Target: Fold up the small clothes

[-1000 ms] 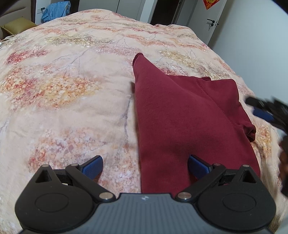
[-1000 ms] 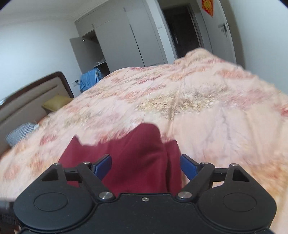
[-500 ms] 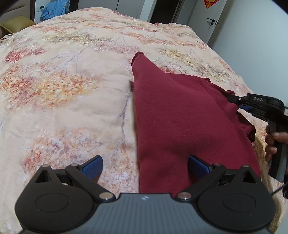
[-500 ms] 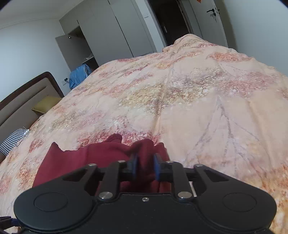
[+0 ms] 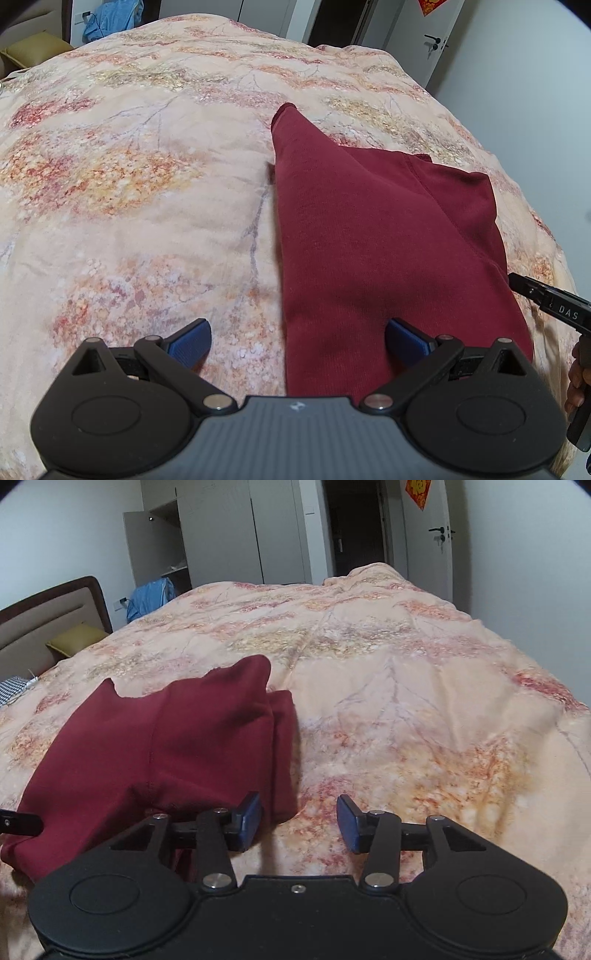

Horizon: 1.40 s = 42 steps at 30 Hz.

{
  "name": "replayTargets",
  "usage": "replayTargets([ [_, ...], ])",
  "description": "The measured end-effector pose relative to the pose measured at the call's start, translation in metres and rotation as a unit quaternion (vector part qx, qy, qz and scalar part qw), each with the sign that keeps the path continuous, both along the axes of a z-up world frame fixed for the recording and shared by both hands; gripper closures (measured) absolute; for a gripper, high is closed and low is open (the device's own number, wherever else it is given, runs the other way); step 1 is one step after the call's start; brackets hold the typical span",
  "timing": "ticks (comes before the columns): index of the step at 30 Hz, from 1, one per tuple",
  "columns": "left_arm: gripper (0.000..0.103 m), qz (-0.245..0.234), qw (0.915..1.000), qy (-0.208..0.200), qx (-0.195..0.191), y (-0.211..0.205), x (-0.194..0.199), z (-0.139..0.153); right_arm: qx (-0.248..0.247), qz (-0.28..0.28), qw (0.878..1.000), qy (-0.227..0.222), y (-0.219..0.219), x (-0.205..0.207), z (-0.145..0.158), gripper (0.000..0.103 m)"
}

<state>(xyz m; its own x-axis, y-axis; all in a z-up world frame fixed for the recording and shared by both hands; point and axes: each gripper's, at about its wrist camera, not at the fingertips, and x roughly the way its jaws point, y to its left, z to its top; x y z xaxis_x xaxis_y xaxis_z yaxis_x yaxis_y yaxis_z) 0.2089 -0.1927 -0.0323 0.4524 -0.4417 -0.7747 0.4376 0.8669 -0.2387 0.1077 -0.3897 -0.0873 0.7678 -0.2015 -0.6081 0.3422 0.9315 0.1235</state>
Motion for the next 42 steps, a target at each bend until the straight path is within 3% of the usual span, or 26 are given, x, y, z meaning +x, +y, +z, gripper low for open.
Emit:
replayTargets([
  [3,0.0,-0.002,1.0,-0.003,0.003,0.0,-0.002,0.004,0.005,-0.003,1.0,-0.018,-0.002,-0.003,0.008,0.051],
  [5,0.0,-0.005,1.0,-0.007,0.004,0.0,-0.002,0.008,0.011,0.0,0.999,-0.031,-0.004,-0.002,0.014,0.032],
  [7,0.0,-0.006,0.9999,-0.014,0.004,0.001,0.0,0.012,0.018,0.006,0.999,-0.044,-0.005,0.003,0.018,0.024],
  [15,0.0,0.006,0.9994,-0.034,-0.003,0.002,0.02,0.023,0.021,0.009,0.998,-0.053,-0.016,0.061,0.019,0.023],
  [20,0.0,0.01,0.9993,-0.035,-0.008,0.002,0.029,0.022,-0.004,-0.015,1.0,-0.022,-0.032,0.097,0.003,0.024],
  [26,0.0,0.008,0.9991,-0.04,-0.012,-0.003,0.037,0.022,0.0,-0.013,0.999,-0.037,-0.032,0.085,0.006,0.02],
  [31,0.0,0.006,0.9989,-0.044,-0.012,-0.009,0.047,0.021,0.046,0.019,0.998,-0.049,-0.027,0.071,0.008,0.011],
  [37,0.0,0.003,0.9989,-0.045,-0.011,-0.018,0.056,0.018,0.069,0.037,0.997,-0.027,-0.015,0.075,-0.009,0.009],
  [42,0.0,-0.005,0.999,-0.043,-0.012,-0.021,0.061,0.014,0.111,0.028,0.993,-0.029,-0.017,0.073,-0.023,0.002],
])
